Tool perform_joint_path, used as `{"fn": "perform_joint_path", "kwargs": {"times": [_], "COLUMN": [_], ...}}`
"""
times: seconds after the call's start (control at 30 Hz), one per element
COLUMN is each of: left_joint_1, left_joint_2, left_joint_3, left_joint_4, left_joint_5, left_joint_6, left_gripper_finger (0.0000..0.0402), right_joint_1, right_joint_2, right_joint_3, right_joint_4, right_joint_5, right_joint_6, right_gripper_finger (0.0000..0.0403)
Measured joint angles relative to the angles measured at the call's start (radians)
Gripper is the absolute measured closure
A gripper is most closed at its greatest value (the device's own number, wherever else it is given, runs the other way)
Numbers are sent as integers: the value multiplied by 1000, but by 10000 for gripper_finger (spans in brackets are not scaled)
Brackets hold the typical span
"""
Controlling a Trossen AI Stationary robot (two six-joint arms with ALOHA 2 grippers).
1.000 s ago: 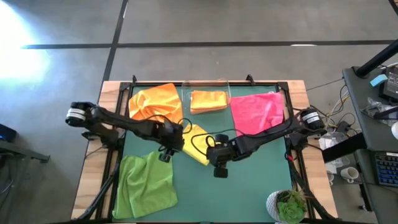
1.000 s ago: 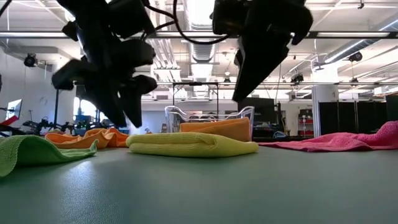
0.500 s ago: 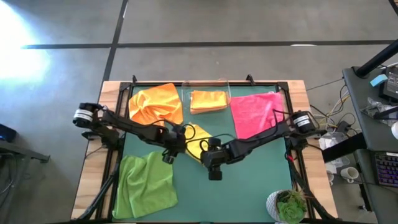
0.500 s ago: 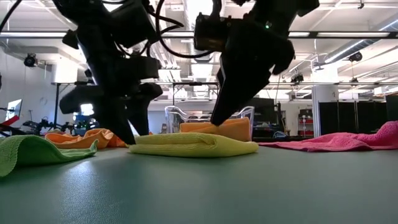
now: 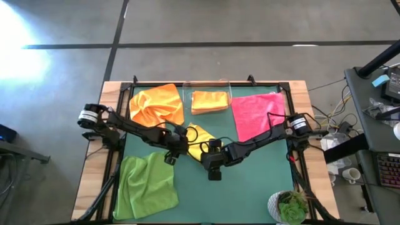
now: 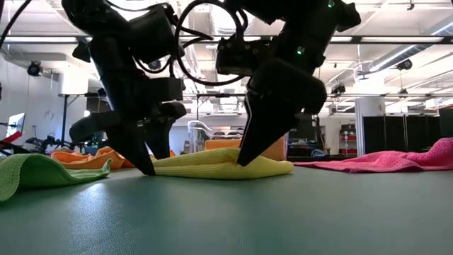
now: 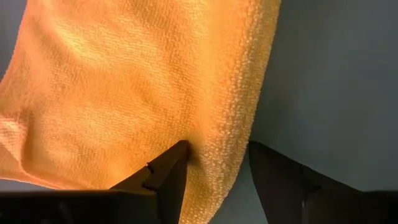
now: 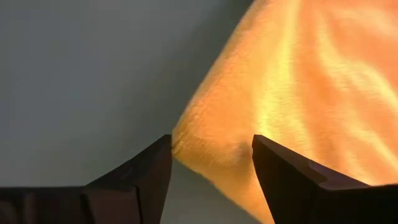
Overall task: Fold microfiber towels
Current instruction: Stack the yellow microfiber towel on top of the orange microfiber towel
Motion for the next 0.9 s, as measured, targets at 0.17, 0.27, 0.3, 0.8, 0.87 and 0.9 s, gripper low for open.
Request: {"fn": "perform_joint_path", "kwargs": {"times": [0.17,0.27,0.3,0.8,0.87,0.9], "left_joint_1": [-1,-1,-1,2,2,2], "left_joint_2": [0,2,2,3,3,2], "left_joint_3": [-1,-2,-2,0,2,2], "left_joint_4": [25,43,51,76,77,77], "left_joint_5": [0,6,6,9,12,13], "left_joint_6": [-3,-6,-6,-134,-151,-158], "left_gripper_finger": [278,321,337,399,399,399], "right_joint_1": [-2,-2,-2,1,1,1], "right_joint_2": [6,21,26,72,77,79], "right_joint_3": [0,0,0,3,3,3], "right_joint_4": [-2,-4,-1,48,48,49], "right_joint_5": [28,-28,-59,-113,-114,-114], "right_joint_6": [3,20,21,52,75,86], "right_gripper_finger": [202,214,217,233,253,266]}}
